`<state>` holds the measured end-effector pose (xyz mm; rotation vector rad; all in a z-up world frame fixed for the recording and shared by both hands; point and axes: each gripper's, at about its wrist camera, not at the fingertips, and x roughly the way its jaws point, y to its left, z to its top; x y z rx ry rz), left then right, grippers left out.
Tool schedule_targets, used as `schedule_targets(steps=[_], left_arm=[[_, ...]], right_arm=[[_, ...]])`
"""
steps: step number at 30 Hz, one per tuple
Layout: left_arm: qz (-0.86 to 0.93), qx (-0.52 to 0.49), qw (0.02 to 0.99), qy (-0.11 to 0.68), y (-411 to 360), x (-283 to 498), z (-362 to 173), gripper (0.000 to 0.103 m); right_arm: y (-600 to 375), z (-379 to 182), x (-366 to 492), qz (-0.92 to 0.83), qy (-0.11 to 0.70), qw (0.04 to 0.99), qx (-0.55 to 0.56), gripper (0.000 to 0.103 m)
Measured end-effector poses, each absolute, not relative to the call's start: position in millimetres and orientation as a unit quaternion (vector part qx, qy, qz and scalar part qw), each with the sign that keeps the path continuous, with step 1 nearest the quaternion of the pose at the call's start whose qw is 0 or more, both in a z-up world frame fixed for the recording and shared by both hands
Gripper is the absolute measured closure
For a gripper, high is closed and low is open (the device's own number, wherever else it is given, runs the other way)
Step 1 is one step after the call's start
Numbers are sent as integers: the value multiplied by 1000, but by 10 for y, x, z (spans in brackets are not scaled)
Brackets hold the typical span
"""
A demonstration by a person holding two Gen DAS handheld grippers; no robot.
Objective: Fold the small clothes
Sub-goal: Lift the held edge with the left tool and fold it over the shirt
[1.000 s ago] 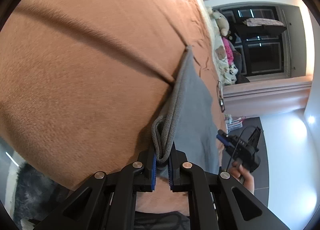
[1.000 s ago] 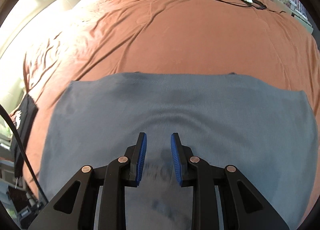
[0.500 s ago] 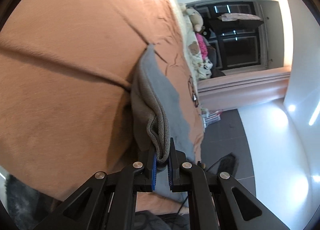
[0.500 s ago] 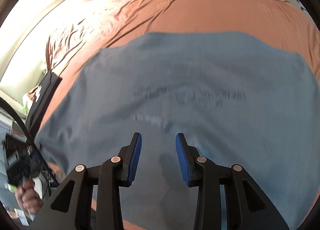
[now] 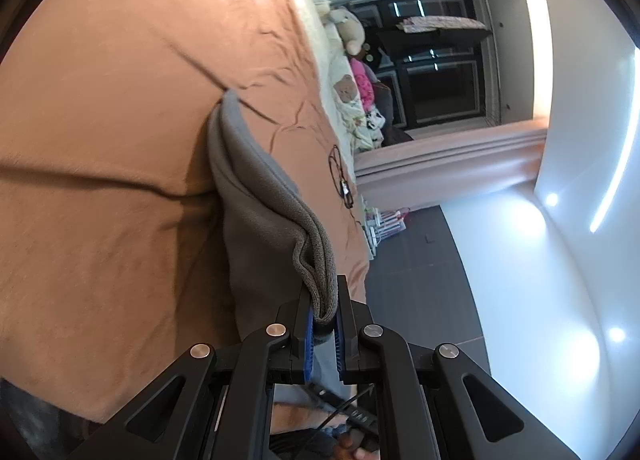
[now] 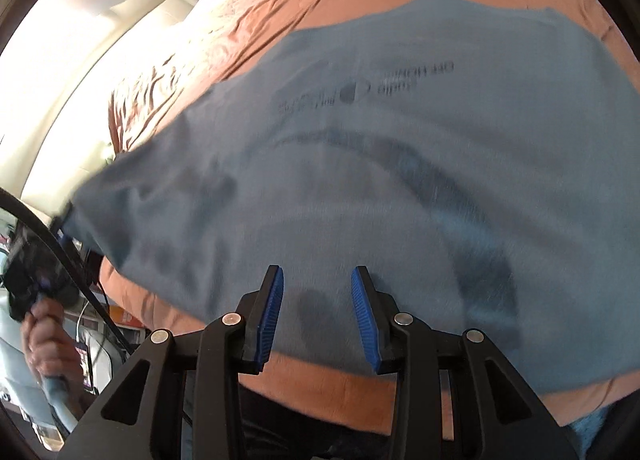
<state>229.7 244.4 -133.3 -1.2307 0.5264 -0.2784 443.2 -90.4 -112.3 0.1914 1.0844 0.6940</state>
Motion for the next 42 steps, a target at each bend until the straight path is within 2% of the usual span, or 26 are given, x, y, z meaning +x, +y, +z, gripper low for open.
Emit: schedule_targets(steps=[5, 13, 20, 28, 30, 32, 33, 34, 42], left_arm=[[-151, -563, 777, 238, 2367, 2423, -1155, 95], [-185, -540, 784, 243, 2172, 2685, -839, 96], [-222, -510, 791, 254, 1859, 2956, -535, 96], [-257, -485, 791, 269, 1498, 3170, -301, 96], [-264, -477, 792, 274, 1396, 3206, -274, 96], [-272, -468, 792, 281, 1254, 3270, -229, 96], [-275, -465, 792, 285, 1191, 3290, -221, 96], [-278, -461, 792, 289, 1122, 3317, -206, 96], [-307, -427, 784, 330, 483, 3467, -259, 96]], right_arm=[[-859, -1161, 4389, 322, 503, 797, 91, 70], [-861, -1245, 4294, 319, 503, 798, 96, 88], [-951, -1200, 4221, 332, 512, 785, 106, 88], [-1590, -878, 4225, 306, 472, 809, 173, 87], [-1785, -809, 4211, 298, 460, 815, 189, 82], [-1962, -749, 4177, 289, 448, 821, 203, 64], [-2065, -712, 4158, 284, 439, 826, 210, 49], [-2170, -675, 4129, 277, 429, 832, 216, 43], [-2696, -615, 3885, 251, 397, 849, 243, 43]])
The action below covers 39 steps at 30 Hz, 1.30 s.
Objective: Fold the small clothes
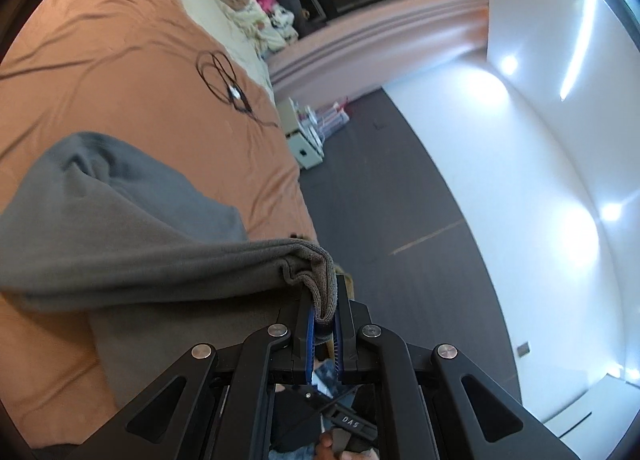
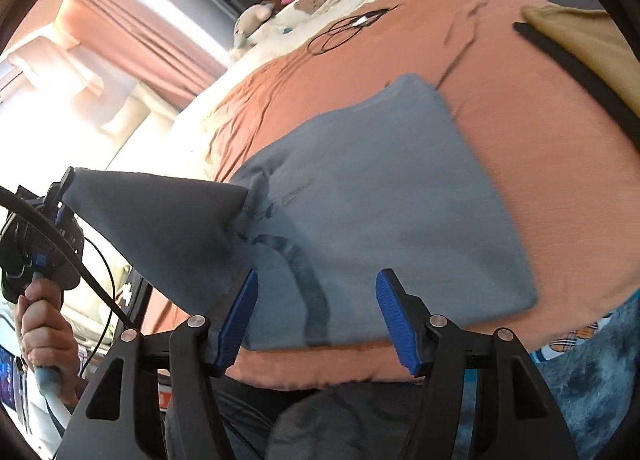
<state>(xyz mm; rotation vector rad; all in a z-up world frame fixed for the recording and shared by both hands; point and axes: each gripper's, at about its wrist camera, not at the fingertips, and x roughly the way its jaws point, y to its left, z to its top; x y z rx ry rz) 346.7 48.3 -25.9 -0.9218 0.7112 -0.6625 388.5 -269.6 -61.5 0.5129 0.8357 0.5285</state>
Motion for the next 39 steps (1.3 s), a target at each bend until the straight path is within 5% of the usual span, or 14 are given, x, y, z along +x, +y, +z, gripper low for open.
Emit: schedule_targets(steps=[12, 17, 19, 39], left_arm=[[-328, -374, 755, 427, -376, 3643, -667, 93], [-316, -375, 750, 444, -402, 3669, -808, 30], [-305, -370, 761, 436, -294, 3641, -795, 21], [-142, -377, 754, 518, 696, 3555, -1518, 19]], right_arm=[[-3124, -712, 3635, 228, 398, 848, 265, 43], [-3196, -715, 3625, 222, 410, 845, 262, 33], [-3193, -689, 3626, 223, 410, 847, 255, 31], [-2615, -505, 4070, 243, 444, 862, 19, 31]])
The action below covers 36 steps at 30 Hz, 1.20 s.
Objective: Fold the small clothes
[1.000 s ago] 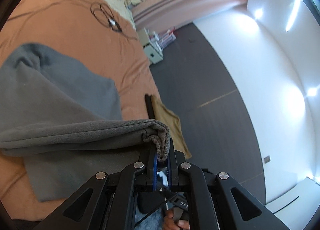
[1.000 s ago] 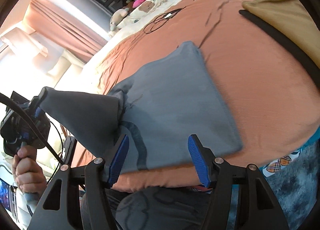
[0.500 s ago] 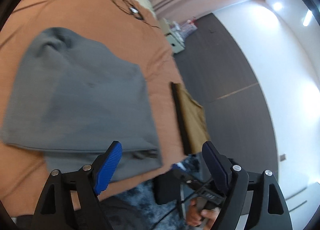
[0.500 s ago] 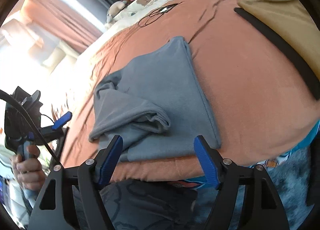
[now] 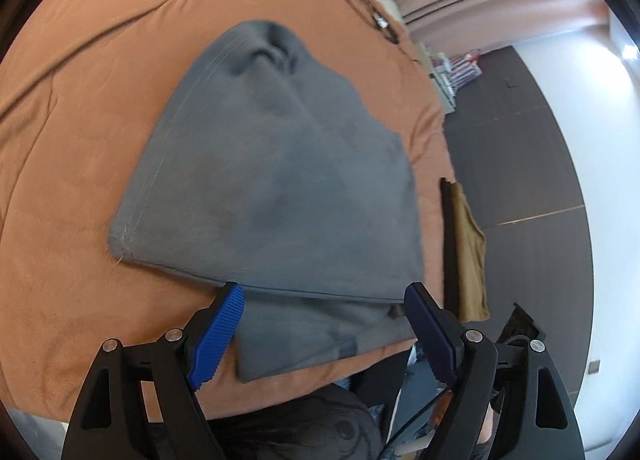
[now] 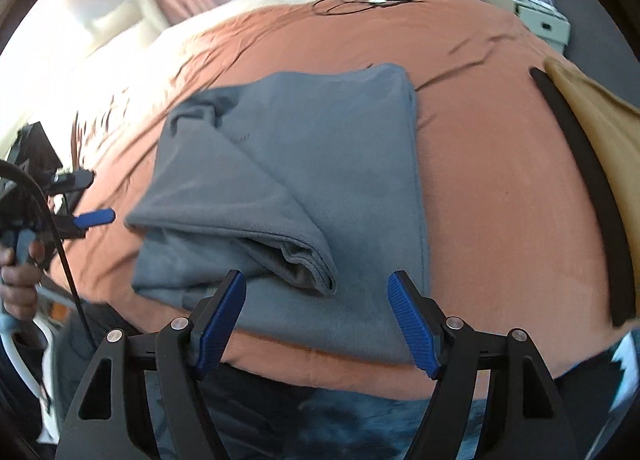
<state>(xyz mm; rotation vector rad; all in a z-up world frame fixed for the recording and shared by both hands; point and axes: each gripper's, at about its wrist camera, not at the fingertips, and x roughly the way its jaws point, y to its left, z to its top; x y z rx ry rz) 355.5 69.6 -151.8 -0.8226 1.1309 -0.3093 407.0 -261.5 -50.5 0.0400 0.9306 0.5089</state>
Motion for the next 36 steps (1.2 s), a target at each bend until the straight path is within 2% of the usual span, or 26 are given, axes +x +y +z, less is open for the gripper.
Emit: schedule_targets(steps=[3, 5, 7, 11, 12, 13, 16, 18, 20, 23, 26, 36], left_arm=[[-131, -378, 744, 536, 696, 3551, -1640, 20], [-124, -372, 742, 543, 683, 3567, -1712, 21], [-117, -370, 737, 553, 652, 3619, -1803, 21], [-110, -375, 732, 558, 663, 3698, -1894, 26], [-106, -379, 731, 557, 678, 3721, -1910, 28], [-102, -384, 731, 555, 695, 3735, -1921, 33], [-94, -392, 731, 550, 747, 3755, -1917, 42], [-90, -396, 732, 547, 767, 3761, -1917, 50], [-83, -400, 732, 544, 806, 3750, -1914, 67], [-87, -415, 731, 535, 856, 3742, -1909, 87], [-98, -420, 738, 520, 884, 3732, -1808, 92], [-139, -390, 778, 473, 725, 3858, -1182, 93]], right_arm=[[-2454, -544, 4165, 237, 448, 862, -16, 31], [-2404, -552, 4217, 233, 448, 862, -30, 38], [-2399, -551, 4293, 234, 452, 861, -24, 50], [-2394, -554, 4375, 236, 449, 862, -20, 68], [-2372, -545, 4385, 241, 448, 861, -23, 76], [-2368, -547, 4391, 244, 446, 861, -25, 84], [-2409, -550, 4390, 248, 437, 864, -16, 93], [-2444, -533, 4371, 252, 433, 866, -1, 94], [-2484, -519, 4345, 252, 429, 867, 8, 95], [-2521, -507, 4306, 255, 425, 868, 16, 96], [-2566, -513, 4254, 261, 425, 866, 24, 96], [-2806, -473, 4073, 273, 424, 862, 58, 97]])
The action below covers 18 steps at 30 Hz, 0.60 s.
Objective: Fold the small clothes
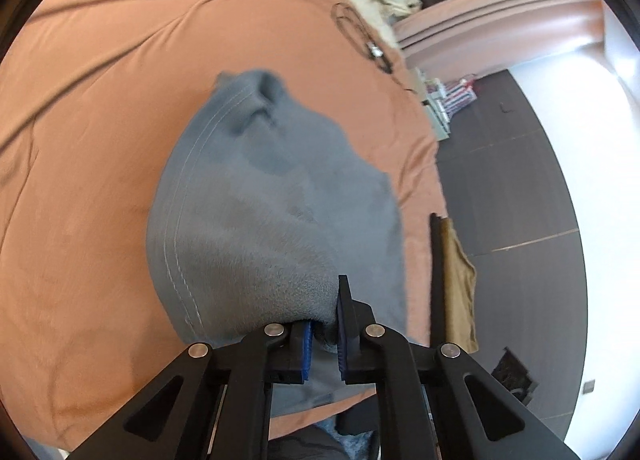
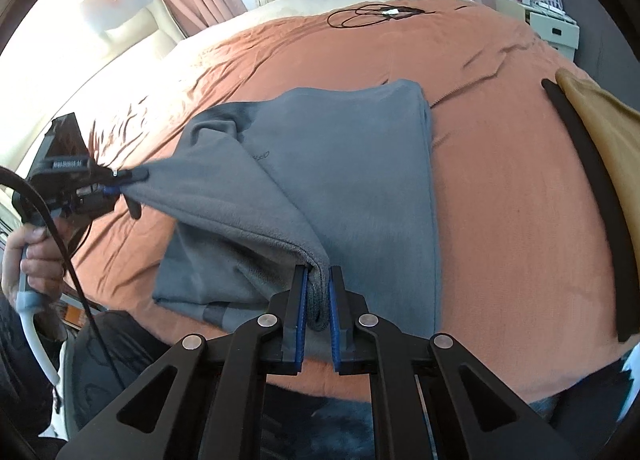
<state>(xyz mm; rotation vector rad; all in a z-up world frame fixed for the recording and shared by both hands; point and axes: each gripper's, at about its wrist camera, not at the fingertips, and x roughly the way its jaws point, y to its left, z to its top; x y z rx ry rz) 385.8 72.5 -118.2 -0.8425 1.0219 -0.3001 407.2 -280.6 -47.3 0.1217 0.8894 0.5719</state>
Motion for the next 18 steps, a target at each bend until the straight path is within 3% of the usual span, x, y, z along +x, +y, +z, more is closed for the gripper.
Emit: schedule_targets(steps=[10, 18], left_arm=[[-179, -341, 801, 459, 215, 4278, -729, 94], [-194, -309, 802, 473, -194, 4680, -698, 94]], right_arm=[[-3038, -637, 3910, 282, 431, 851, 103, 97], [-3222, -774, 3915, 276, 429, 848, 144, 97]])
